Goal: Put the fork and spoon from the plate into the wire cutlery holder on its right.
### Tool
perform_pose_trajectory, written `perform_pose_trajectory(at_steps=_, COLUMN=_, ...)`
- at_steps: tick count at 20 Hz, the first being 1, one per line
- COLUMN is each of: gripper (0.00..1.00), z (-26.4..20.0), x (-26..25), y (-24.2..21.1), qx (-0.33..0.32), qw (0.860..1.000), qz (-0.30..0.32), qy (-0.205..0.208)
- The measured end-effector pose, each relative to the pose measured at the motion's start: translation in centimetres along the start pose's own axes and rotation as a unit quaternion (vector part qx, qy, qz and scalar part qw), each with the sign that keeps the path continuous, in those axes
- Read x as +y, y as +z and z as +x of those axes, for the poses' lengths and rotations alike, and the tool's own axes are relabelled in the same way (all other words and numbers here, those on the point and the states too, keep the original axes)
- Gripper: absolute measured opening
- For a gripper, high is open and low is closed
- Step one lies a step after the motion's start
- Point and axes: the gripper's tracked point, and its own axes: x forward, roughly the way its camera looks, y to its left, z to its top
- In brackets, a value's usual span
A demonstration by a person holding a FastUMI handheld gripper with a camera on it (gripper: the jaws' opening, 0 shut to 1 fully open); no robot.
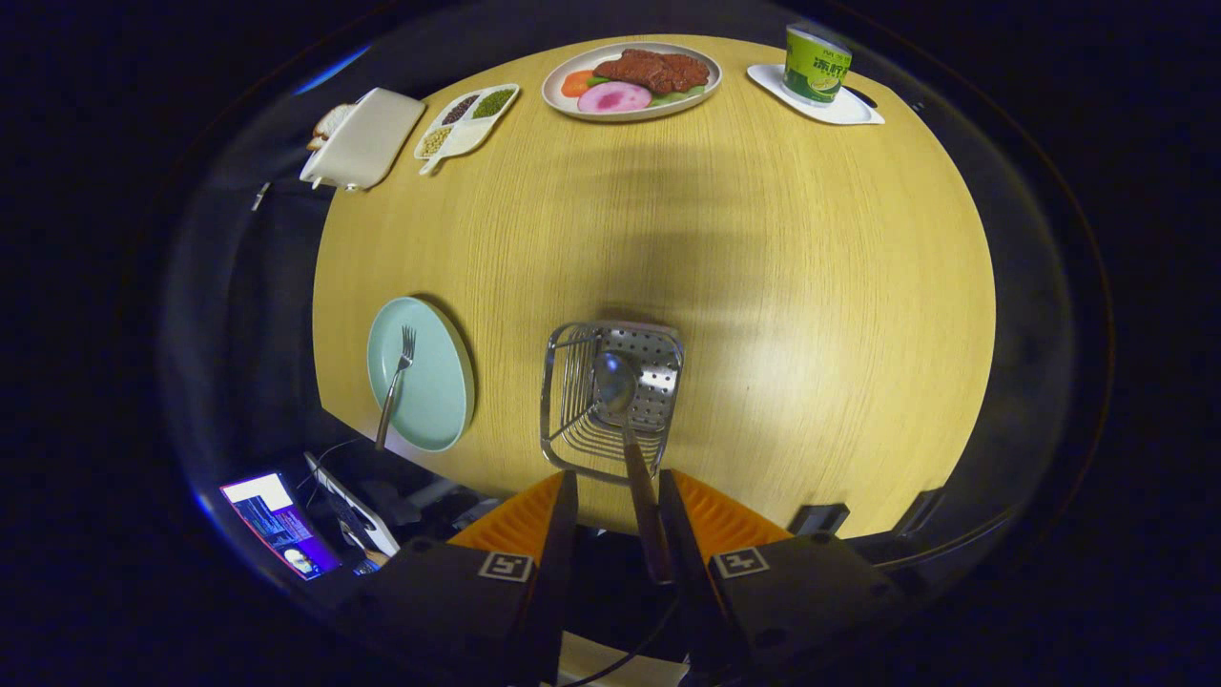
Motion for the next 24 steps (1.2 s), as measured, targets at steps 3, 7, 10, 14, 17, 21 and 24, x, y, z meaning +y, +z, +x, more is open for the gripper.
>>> perform_pose_trajectory(at_steps=3, gripper=1.0, z=-2.3, x=1.2, y=2.2, qx=-0.055, qw=0.998, qz=0.001, qy=0.017)
perform_pose_trajectory(at_steps=7, gripper=0.99, z=-5.6, x=4.8, y=4.2, qx=-0.153, qw=0.987, qz=0.006, qy=0.039)
perform_pose_trajectory(at_steps=10, gripper=0.99, z=-7.1, x=8.3, y=4.1, qx=-0.212, qw=0.976, qz=-0.008, qy=0.05)
perform_pose_trajectory(at_steps=14, gripper=0.99, z=-7.2, x=13.4, y=3.4, qx=-0.278, qw=0.958, qz=-0.043, qy=0.055)
perform_pose_trajectory(at_steps=17, gripper=0.99, z=-5.4, x=17.6, y=2.3, qx=-0.283, qw=0.956, qz=-0.038, qy=0.071)
perform_pose_trajectory(at_steps=21, gripper=0.99, z=-0.6, x=22.8, y=0.7, qx=-0.245, qw=0.964, qz=-0.016, qy=0.098)
perform_pose_trajectory(at_steps=24, gripper=0.99, z=3.8, x=25.4, y=-0.4, qx=-0.213, qw=0.972, qz=-0.022, qy=0.092)
